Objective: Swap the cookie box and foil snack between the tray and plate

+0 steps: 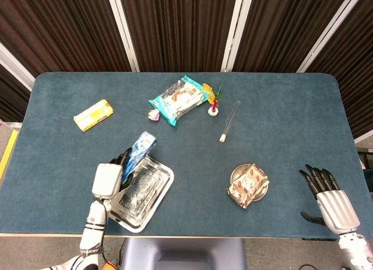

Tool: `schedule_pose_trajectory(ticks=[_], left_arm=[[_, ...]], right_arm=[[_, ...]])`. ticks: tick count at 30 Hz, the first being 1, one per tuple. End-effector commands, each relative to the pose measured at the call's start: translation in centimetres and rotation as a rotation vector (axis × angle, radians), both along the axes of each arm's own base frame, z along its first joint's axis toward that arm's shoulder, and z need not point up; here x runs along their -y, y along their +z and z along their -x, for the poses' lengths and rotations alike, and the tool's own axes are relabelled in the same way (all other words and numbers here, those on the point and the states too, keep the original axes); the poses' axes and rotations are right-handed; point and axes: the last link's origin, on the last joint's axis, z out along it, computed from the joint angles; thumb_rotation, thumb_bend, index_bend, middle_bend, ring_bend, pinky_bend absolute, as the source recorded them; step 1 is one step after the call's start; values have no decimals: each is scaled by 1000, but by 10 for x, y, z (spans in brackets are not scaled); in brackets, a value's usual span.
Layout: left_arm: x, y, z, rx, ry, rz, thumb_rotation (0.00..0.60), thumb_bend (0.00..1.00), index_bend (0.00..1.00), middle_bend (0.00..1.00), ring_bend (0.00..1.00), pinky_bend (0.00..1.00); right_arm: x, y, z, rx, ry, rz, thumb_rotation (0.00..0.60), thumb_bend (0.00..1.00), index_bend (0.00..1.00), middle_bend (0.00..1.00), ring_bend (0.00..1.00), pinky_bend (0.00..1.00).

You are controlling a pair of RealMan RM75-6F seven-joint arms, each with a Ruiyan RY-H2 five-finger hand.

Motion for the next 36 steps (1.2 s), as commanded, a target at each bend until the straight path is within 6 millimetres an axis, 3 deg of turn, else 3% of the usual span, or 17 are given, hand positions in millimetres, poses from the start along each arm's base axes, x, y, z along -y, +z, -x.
schedule_pose_trajectory(ticks=[1,5,8,14,16,18,21,24,27,31,36], left_arm=[[-35,-15,-43,-75,-97,17,600,477,454,666,678,983],[-67,-39,-83,-98,-182,56,600,478,455,666,678,983],[-87,-57,-102,-122,-225,92,600,477,454,666,678,982],[-107,-86,-114,-131,-243,148,600,477,434,647,663,958],[-110,-94,-113,-147,-250,159,600,476,388,582,588,854],[-115,-98,-109,-203,-246,146,600,466,313,469,438,658],[-120,-99,-107,-238,-235,113,600,428,115,239,180,315],[-122,-96,-104,-234,-232,94,600,396,5,69,25,135],[-120,-92,-101,-216,-229,93,600,385,0,5,0,88],[-112,-83,-96,-194,-218,109,600,384,0,0,0,87],[-88,-52,-85,-171,-192,101,600,382,0,0,0,85]], right_arm=[[4,4,2,10,-13,2,600,128,0,0,0,0],[16,7,11,13,-63,15,600,128,0,0,0,0],[23,8,17,8,-94,11,600,128,0,0,0,0],[31,15,25,8,-131,32,600,128,0,0,0,0],[32,15,26,7,-139,35,600,128,0,0,0,0],[33,14,28,2,-146,33,600,128,0,0,0,0],[35,14,30,-2,-157,30,600,128,0,0,0,0],[35,13,30,-8,-159,28,600,128,0,0,0,0],[35,12,29,-9,-154,26,600,128,0,0,0,0],[32,10,25,-7,-137,21,600,128,0,0,0,0],[25,5,17,0,-89,2,600,128,0,0,0,0]])
